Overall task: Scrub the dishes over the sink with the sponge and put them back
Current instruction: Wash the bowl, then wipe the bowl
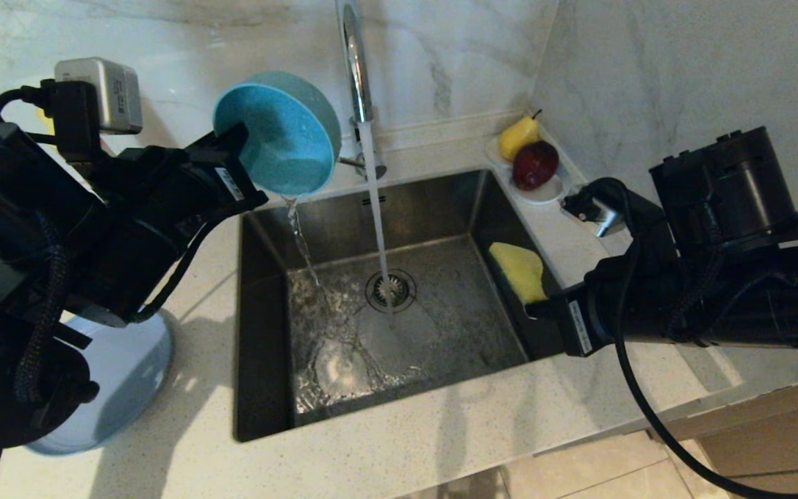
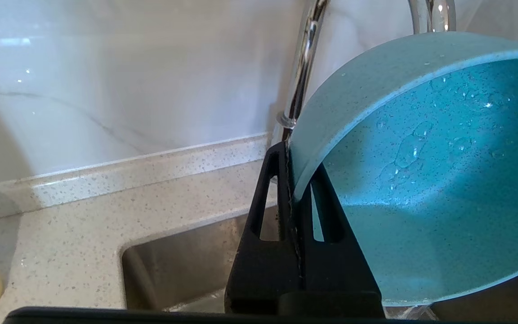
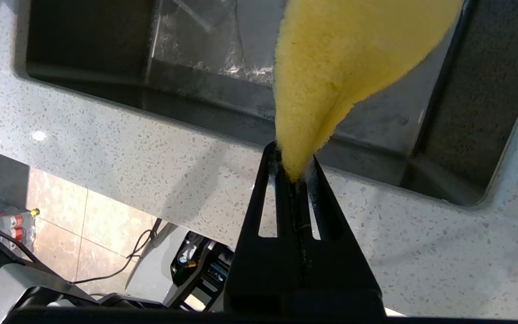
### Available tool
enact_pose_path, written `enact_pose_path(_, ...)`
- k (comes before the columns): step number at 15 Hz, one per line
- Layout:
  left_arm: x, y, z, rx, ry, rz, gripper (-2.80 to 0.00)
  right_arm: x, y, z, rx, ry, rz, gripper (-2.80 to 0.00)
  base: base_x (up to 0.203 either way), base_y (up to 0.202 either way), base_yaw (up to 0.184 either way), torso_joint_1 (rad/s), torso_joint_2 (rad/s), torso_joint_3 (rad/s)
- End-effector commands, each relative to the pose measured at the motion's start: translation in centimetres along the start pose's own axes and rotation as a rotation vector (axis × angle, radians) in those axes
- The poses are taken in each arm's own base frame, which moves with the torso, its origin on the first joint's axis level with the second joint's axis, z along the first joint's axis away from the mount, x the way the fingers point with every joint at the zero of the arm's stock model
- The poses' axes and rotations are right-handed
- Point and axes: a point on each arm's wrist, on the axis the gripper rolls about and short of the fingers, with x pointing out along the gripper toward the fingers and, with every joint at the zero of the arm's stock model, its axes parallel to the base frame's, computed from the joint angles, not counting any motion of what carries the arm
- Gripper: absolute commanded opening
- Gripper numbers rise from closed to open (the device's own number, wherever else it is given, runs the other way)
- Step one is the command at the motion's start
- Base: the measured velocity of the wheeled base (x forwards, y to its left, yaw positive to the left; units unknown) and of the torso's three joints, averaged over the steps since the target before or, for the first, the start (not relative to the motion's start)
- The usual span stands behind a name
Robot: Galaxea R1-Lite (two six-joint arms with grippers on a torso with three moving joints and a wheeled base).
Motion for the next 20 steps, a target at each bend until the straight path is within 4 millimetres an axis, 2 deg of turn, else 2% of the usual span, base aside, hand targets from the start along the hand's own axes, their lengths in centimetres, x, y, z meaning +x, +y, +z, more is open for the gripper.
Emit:
enact_pose_path(1,-0.3,0.1,0.3,-0.003,-0.011,-0.002,-2.80,0.0,0.0,0.0,0.000,0.000,0.000,-2.80,0.000,0.000,0.000,0.000,0.00,0.000)
enact_pose_path(4,-0.8,0.1,0.5,0.009,0.091,-0.017,-2.80,-0.7,0.1,0.4,0.004,-0.022,0.022,-2.80,0.000,0.000,0.000,0.000,0.00,0.000)
enact_pose_path(6,-1.7,0.3,1.7,0.009,0.202,-0.049,-2.80,-1.5,0.3,0.8,0.014,-0.038,0.077,-2.80,0.000,0.000,0.000,0.000,0.00,0.000)
enact_pose_path(10,-4.0,0.5,3.7,-0.019,0.519,-0.188,-2.80,-3.2,0.9,1.5,0.086,-0.047,0.252,-2.80,0.000,0.000,0.000,0.000,0.00,0.000)
enact_pose_path(13,-5.0,0.5,3.8,-0.048,0.756,-0.225,-2.80,-4.7,1.2,2.6,0.138,-0.048,0.390,-2.80,0.000,0.000,0.000,0.000,0.00,0.000)
enact_pose_path(16,-5.1,-0.2,2.7,-0.112,0.833,-0.255,-2.80,-6.4,1.5,4.0,0.172,-0.032,0.512,-2.80,0.000,0.000,0.000,0.000,0.00,0.000)
enact_pose_path(20,-5.5,-1.9,2.5,-0.140,0.844,-0.306,-2.80,-7.9,1.9,4.8,0.205,0.019,0.664,-2.80,0.000,0.000,0.000,0.000,0.00,0.000)
